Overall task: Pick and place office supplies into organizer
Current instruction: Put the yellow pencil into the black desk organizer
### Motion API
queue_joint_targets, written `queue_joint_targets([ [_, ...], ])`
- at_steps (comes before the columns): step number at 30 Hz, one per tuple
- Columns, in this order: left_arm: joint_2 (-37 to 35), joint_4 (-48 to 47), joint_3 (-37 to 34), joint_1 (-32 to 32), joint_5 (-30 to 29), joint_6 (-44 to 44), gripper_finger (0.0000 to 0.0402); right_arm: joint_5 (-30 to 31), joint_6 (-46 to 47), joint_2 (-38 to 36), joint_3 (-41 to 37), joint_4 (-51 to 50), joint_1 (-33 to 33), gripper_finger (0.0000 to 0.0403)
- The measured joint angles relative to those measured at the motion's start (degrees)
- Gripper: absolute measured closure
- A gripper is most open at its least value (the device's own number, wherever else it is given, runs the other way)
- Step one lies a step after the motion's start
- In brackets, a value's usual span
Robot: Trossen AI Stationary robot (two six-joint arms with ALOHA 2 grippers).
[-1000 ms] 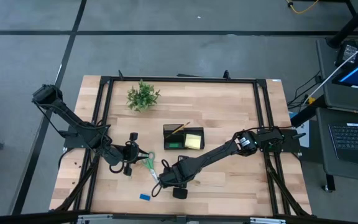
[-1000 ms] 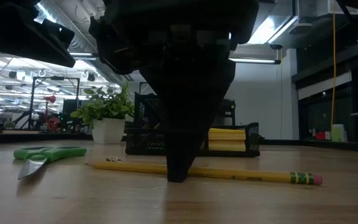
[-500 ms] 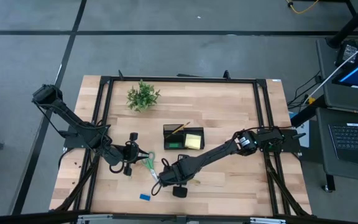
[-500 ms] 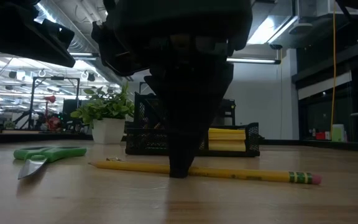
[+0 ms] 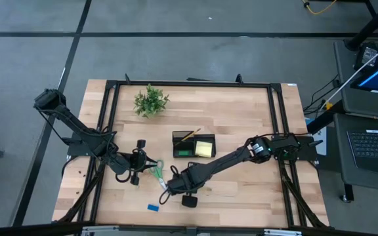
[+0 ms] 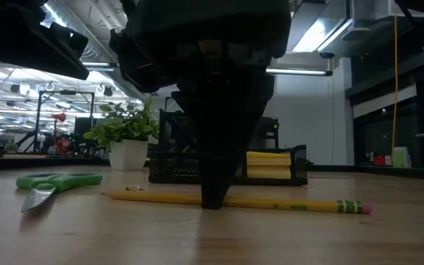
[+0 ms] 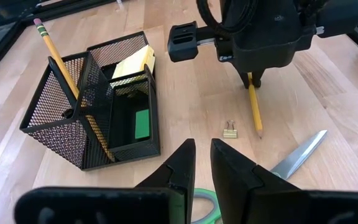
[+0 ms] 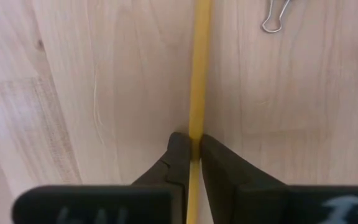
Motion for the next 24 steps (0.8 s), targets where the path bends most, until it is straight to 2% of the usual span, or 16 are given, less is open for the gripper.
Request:
queue_joint_targets([
  [15, -0.01, 0.00, -0.01, 0.00, 0.02, 0.00, 0.0355, 0.06, -5.80, 0.00, 0.07, -0.12, -0.15, 0.0376],
  [24, 0.00, 0.00, -0.02, 0.00, 0.01, 0.01, 0.0357, 0.25, -5.97, 0.00, 0.07, -0.14, -0.15, 0.0367],
])
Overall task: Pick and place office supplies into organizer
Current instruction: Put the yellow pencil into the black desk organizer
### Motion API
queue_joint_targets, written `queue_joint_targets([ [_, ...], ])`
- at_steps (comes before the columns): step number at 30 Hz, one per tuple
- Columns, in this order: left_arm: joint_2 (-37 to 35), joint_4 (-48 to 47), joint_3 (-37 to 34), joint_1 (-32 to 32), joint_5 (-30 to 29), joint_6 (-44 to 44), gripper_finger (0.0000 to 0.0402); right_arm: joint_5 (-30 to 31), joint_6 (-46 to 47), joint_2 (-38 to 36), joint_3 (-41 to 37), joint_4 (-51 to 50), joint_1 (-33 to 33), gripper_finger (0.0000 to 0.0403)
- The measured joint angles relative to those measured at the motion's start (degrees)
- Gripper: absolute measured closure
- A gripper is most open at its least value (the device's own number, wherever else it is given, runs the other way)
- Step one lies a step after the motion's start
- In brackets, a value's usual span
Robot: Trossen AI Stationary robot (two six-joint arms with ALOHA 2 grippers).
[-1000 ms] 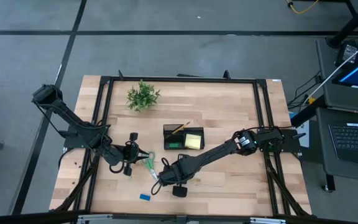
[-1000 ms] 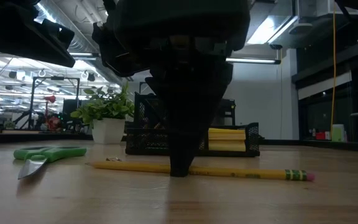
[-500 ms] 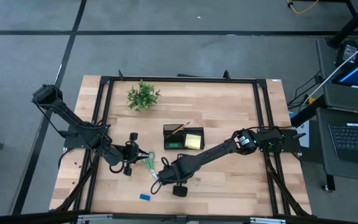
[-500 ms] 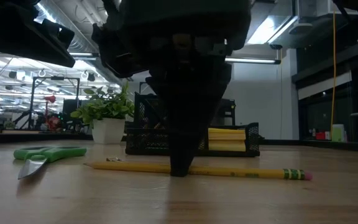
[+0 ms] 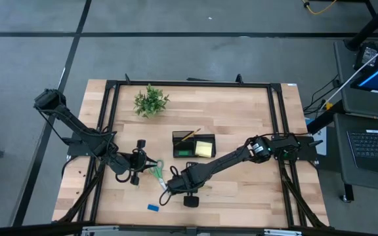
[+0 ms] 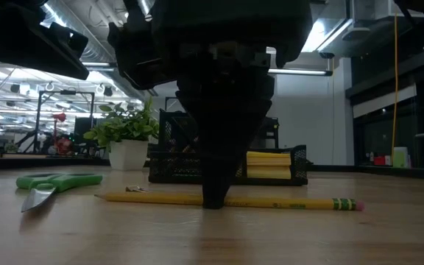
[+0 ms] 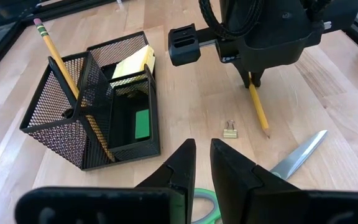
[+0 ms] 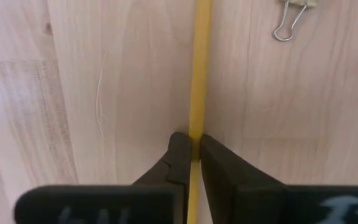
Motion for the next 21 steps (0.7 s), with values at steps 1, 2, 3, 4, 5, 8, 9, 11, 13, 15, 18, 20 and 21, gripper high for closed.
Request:
queue_joint_targets([
  [1, 0.00, 0.00, 0.00, 0.00, 0.01, 0.01, 0.0356, 0.00, 0.00, 0.00, 0.00, 0.00, 0.00, 0.0369],
  [2, 0.00, 0.00, 0.01, 0.00, 0.01, 0.00, 0.0356, 0.00, 0.00, 0.00, 0.00, 0.00, 0.00, 0.0372],
  [3, 0.00, 0.00, 0.00, 0.00, 0.01, -0.01, 0.0355, 0.01, 0.00, 0.00, 0.00, 0.00, 0.00, 0.0375],
  [4, 0.00, 0.00, 0.00, 0.00, -0.01, -0.01, 0.0355, 0.02, -0.02, 0.00, 0.00, 0.00, 0.00, 0.0376],
  [5, 0.00, 0.00, 0.00, 0.00, 0.00, 0.00, 0.0355, 0.02, 0.00, 0.00, 0.00, 0.00, 0.00, 0.0378],
  [8, 0.00, 0.00, 0.00, 0.00, 0.01, 0.00, 0.0356, 0.02, 0.00, 0.00, 0.00, 0.00, 0.00, 0.0375],
  [9, 0.00, 0.00, 0.00, 0.00, 0.01, -0.01, 0.0357, 0.02, 0.00, 0.00, 0.00, 0.00, 0.00, 0.0372],
  [11, 0.00, 0.00, 0.00, 0.00, 0.00, -0.01, 0.0359, 0.04, -0.02, 0.10, 0.67, -0.67, 0.00, 0.0368],
  [13, -0.01, 0.00, 0.00, 0.00, 0.01, -0.01, 0.0359, 0.08, -0.02, 0.32, 1.79, -1.56, 0.00, 0.0366],
  [15, 0.00, -0.02, 0.00, 0.00, 0.00, 0.01, 0.0357, 0.62, -0.19, 0.63, 3.24, -0.97, -0.01, 0.0368],
  [18, -0.02, -0.04, 0.00, 0.00, 0.01, 0.01, 0.0357, 0.84, -1.86, 0.62, 6.26, -1.66, -0.12, 0.0377],
  [20, -0.02, -0.04, 0.00, 0.02, 0.00, 0.00, 0.0358, 0.87, -2.91, 0.46, 7.71, -1.54, -0.12, 0.0382],
  [21, -0.02, -0.04, 0.00, 0.00, 0.01, 0.01, 0.0359, 0.86, -3.09, 0.46, 8.35, -2.05, -0.10, 0.0384],
])
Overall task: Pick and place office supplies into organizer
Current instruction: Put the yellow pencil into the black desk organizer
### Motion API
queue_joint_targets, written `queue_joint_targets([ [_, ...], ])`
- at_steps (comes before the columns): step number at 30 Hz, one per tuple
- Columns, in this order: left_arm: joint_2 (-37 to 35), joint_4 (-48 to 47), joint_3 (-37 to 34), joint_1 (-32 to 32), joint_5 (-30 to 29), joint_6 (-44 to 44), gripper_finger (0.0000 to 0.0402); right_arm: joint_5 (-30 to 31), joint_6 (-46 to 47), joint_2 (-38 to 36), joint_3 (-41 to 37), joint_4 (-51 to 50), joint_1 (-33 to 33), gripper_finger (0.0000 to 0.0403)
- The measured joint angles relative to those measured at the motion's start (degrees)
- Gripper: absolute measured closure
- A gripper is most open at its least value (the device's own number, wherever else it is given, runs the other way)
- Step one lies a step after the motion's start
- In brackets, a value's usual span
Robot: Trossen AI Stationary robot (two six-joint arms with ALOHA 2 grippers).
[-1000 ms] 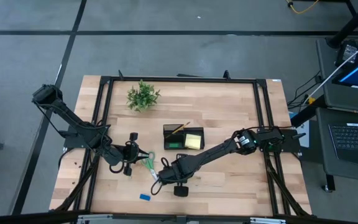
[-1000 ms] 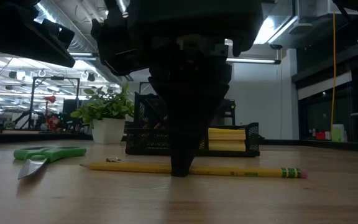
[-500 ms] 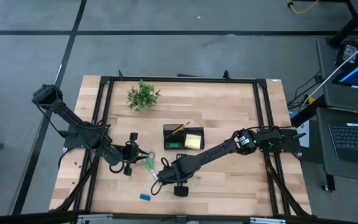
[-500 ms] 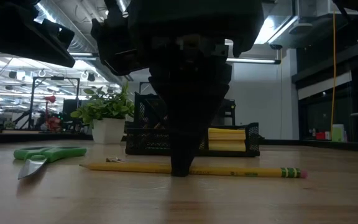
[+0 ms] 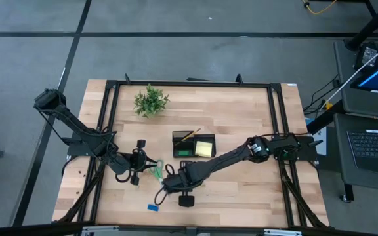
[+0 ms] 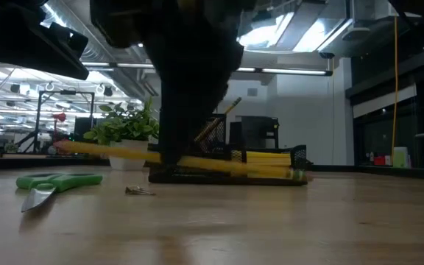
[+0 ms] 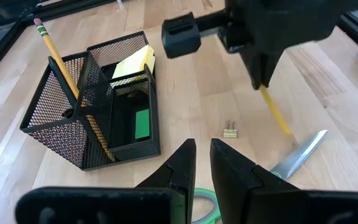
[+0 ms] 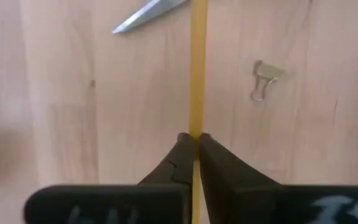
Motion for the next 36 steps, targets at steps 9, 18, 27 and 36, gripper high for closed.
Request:
queue_joint_targets([
  [9, 0.00, -0.43, 0.00, 0.00, 0.00, 0.88, 0.0361, 2.49, -1.19, -0.60, 4.95, -4.72, 0.08, 0.0398],
  [18, 0.00, -0.44, 0.00, 0.00, 0.00, 1.03, 0.0361, 2.86, -0.78, -1.22, 4.94, -5.58, 0.08, 0.0369],
  [27, 0.00, -0.44, 0.00, 0.00, -0.01, 1.01, 0.0360, 2.86, -1.28, -1.22, 4.94, -4.38, 0.03, 0.0352],
  [36, 0.00, -0.44, 0.00, 0.00, -0.01, 0.94, 0.0359, 3.31, -4.40, -1.22, 4.01, -0.03, -0.61, 0.0331],
])
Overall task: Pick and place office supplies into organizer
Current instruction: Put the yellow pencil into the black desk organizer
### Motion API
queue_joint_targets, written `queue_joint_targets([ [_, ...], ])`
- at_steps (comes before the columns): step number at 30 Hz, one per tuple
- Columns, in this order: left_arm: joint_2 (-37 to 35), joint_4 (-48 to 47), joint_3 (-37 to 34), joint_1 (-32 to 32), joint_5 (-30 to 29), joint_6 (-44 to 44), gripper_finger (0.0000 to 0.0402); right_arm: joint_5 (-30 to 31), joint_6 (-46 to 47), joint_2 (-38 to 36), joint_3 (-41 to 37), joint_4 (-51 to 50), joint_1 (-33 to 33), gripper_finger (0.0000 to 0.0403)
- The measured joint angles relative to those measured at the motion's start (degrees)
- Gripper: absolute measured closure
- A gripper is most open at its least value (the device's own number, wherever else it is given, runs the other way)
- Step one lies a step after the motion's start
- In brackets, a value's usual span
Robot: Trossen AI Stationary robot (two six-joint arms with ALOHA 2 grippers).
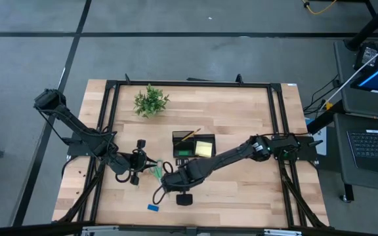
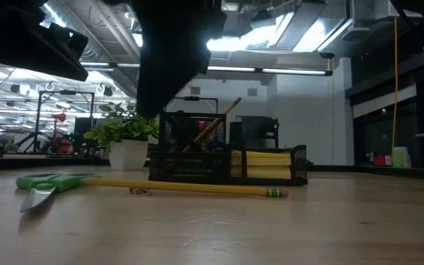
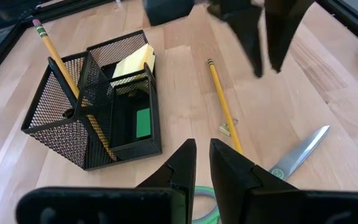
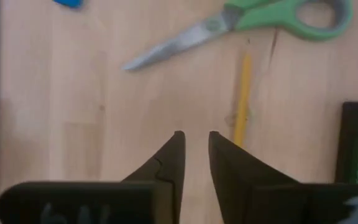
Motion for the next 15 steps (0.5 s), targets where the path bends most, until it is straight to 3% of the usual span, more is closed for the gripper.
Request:
queue_joint_targets([
  [8, 0.00, 0.00, 0.00, 0.00, 0.01, -0.02, 0.0357, 0.95, 0.04, 0.00, -5.37, 0.93, -1.72, 0.0267],
  [15, 0.00, -0.26, 0.00, 0.00, 0.01, -0.04, 0.0356, -1.80, -0.03, 0.00, -7.76, 3.27, -3.46, 0.0234],
])
